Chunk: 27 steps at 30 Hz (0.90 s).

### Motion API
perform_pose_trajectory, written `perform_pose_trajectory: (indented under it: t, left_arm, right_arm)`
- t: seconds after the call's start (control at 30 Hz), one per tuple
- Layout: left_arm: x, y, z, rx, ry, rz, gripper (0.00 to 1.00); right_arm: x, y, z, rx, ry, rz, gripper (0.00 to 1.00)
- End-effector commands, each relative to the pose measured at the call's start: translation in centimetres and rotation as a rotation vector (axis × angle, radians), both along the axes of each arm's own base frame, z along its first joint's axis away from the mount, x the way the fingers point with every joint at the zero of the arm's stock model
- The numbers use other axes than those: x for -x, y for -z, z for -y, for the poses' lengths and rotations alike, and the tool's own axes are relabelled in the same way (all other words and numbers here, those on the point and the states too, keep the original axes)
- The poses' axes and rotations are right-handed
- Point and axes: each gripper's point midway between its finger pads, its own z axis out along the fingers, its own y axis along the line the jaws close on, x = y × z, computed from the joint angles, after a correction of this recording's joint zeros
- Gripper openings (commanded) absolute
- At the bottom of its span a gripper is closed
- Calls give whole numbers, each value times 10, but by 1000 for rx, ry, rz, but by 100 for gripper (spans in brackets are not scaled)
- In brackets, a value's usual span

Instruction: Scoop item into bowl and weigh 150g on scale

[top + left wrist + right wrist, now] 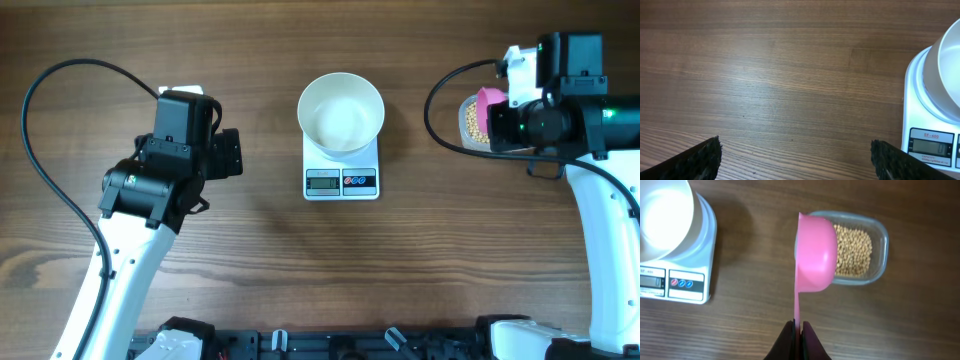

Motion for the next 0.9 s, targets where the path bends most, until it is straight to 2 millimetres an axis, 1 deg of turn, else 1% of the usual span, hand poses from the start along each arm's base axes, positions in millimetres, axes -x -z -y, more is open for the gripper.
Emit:
perform_pose_trajectory:
  t: [0.0, 0.13, 0.2, 0.27, 0.3, 0.37, 0.4, 0.43, 0.47, 0.5, 0.53, 0.6, 0.67, 0.7, 0.77, 0.8, 0.87]
  left_arm:
    - [-1, -2, -2, -20, -3, 5, 100]
    - [-2, -3, -2, -20, -3, 6, 100]
    - [-5, -5, -1, -13, -2, 24, 100]
    - [-15, -11, 9, 37, 25, 69, 100]
    - [-20, -14, 23, 99, 69, 88, 100]
    - [-22, -21, 66, 290, 233, 98, 100]
    - [-21, -23, 81, 346, 304, 93, 100]
    - [-12, -29, 110, 455, 450, 79, 100]
    - [-3, -32, 130, 546, 544, 52, 100]
    - [6, -29, 141, 598, 585, 10, 100]
    - [13, -20, 145, 607, 588, -45, 100]
    - [28, 1, 152, 574, 630, -151, 100]
    - [49, 25, 161, 562, 656, -296, 100]
    - [56, 31, 166, 579, 665, -343, 100]
    - [65, 36, 175, 634, 684, -406, 100]
    - [67, 36, 181, 673, 698, -426, 100]
    - [66, 40, 184, 692, 702, -441, 100]
  right_arm:
    - [-10, -5, -2, 8, -39, 37, 4]
    - [-11, -6, -2, 47, -112, 43, 4]
    - [-20, -11, -2, 62, -134, 81, 4]
    - [-29, -17, -2, 63, -132, 125, 4]
    - [-31, -18, -2, 64, -131, 136, 4]
    - [-34, -21, -2, 63, -129, 153, 4]
    - [-35, -21, -2, 63, -129, 158, 4]
    - [-37, -22, -2, 60, -123, 166, 4]
    - [-37, -23, -2, 48, -104, 170, 4]
    - [-37, -23, -2, 41, -92, 168, 4]
    - [-36, -22, -2, 33, -81, 161, 4]
    - [-34, -21, -2, 33, -81, 155, 4]
    - [-34, -21, -2, 24, -67, 154, 4]
    - [-33, -20, -2, 14, -52, 152, 4]
    - [-31, -19, -4, -21, -11, 141, 4]
    - [-29, -17, -7, -42, -7, 130, 4]
    - [-25, -15, -11, -64, -23, 110, 4]
